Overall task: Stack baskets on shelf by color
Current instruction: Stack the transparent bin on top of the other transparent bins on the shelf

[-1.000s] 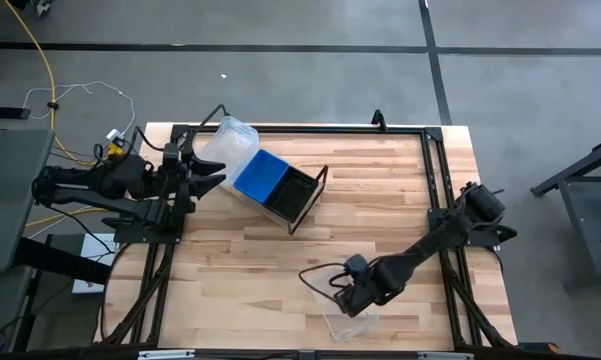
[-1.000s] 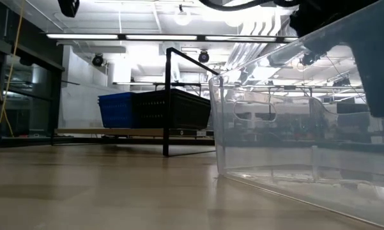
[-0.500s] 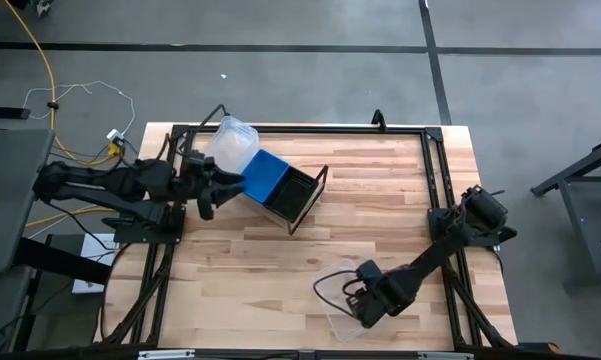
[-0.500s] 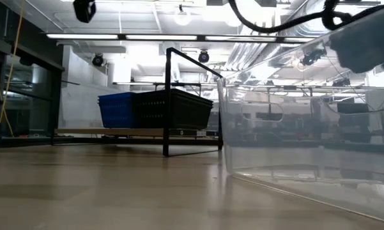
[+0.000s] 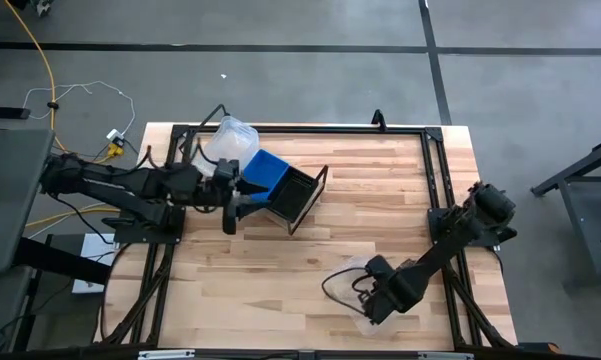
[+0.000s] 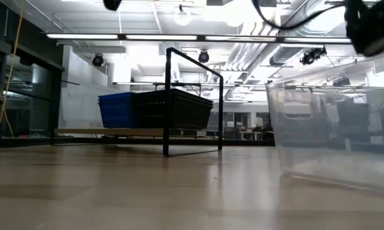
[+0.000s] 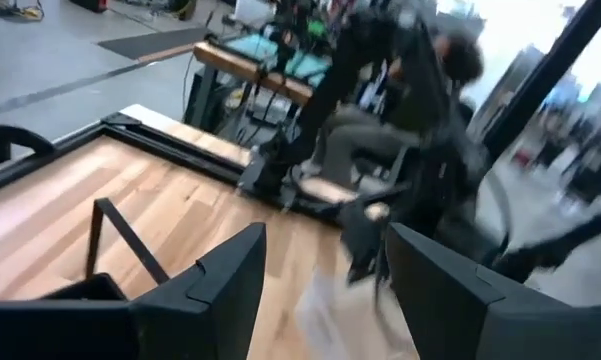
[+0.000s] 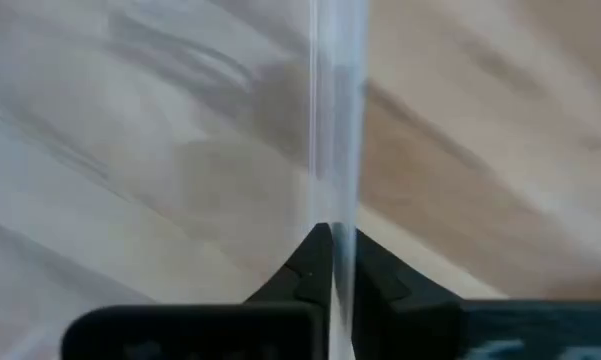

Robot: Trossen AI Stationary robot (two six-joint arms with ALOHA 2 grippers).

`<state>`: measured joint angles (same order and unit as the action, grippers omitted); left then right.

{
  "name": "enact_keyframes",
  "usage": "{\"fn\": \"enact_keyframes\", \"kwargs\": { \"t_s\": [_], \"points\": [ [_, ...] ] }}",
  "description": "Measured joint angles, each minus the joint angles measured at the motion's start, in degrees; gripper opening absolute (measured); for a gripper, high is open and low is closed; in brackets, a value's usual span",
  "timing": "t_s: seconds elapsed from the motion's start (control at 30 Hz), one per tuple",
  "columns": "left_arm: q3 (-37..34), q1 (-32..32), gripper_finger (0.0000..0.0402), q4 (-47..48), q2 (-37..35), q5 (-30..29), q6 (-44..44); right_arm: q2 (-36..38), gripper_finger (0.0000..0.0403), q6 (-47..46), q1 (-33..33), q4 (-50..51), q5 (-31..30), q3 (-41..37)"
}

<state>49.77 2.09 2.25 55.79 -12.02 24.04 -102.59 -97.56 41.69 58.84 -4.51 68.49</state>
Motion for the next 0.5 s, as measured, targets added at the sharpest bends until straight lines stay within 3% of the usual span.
{"fn": "enact_keyframes", "kwargs": {
  "t_s": [0.13,0.33,0.5],
  "points": [
    [5.8,0.3,0.0195,6.3,4.2,-1.1,-5.0,6.2,0.0004,-3.2,0.0,5.7,-5.6,0.0],
    [15.8,0.3,0.0195,17.1,11.2,-9.0,-8.4,15.6,0.0001,-13.9,-0.6,14.4,-18.9,0.0],
    [25.2,-0.1,0.0195,23.9,19.4,-14.6,-6.7,18.3,0.0,-15.0,-5.6,20.9,-26.5,0.1]
  ]
}}
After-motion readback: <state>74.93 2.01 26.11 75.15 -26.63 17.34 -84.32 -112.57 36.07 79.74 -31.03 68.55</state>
